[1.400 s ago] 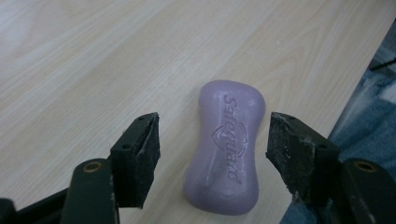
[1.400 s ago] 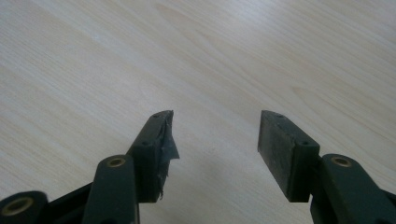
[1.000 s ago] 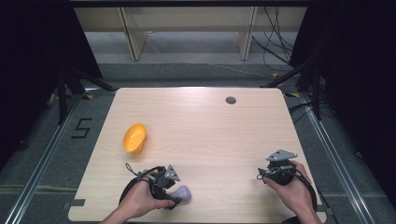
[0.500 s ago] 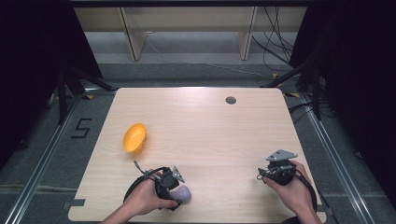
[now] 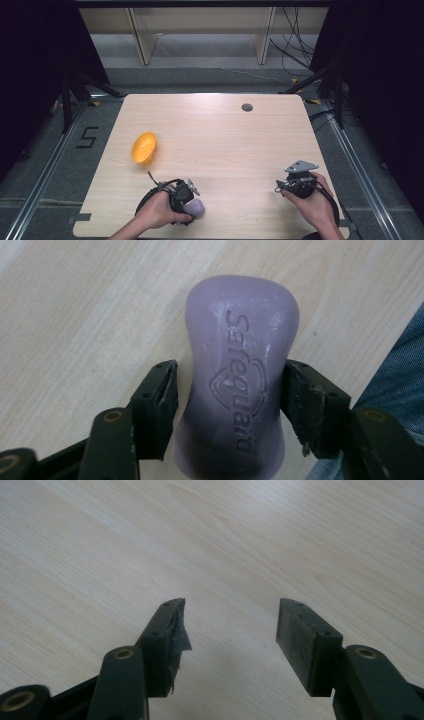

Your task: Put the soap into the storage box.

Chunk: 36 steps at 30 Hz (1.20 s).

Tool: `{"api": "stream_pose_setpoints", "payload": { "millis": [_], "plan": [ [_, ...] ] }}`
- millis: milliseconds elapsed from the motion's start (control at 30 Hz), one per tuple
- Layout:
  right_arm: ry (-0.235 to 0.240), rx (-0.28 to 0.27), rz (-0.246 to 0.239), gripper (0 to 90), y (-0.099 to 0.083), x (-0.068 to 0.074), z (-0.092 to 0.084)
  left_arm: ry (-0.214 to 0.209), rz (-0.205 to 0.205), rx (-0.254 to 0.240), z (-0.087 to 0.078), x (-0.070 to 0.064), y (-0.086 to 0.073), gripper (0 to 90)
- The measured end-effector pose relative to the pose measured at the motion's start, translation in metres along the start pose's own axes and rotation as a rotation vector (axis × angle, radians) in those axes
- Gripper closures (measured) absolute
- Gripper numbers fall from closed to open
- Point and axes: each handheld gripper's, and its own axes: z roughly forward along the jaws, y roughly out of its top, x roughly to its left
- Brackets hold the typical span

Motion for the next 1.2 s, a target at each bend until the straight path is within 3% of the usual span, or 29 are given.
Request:
{"api": "stream_pose_setpoints", "payload": {
  "millis": [133,600,1200],
  "plan": [
    [0.006,0.007,0.017,45.4,0.0005,0.0010,-0.0006,0.001,0.000,0.022,0.0024,-0.0005,0.0002,43.1],
    [0.003,0.000,0.004,45.4,0.0000,0.0000,-0.0002,-0.001,-0.018,0.060,0.0042,-0.0002,0.0043,45.5],
    [0.007,0.004,0.021,45.4,0.0005,0.0007,-0.0012,0.024,-0.020,0.021,0.0032,-0.0034,0.0009,47.5]
  ]
}}
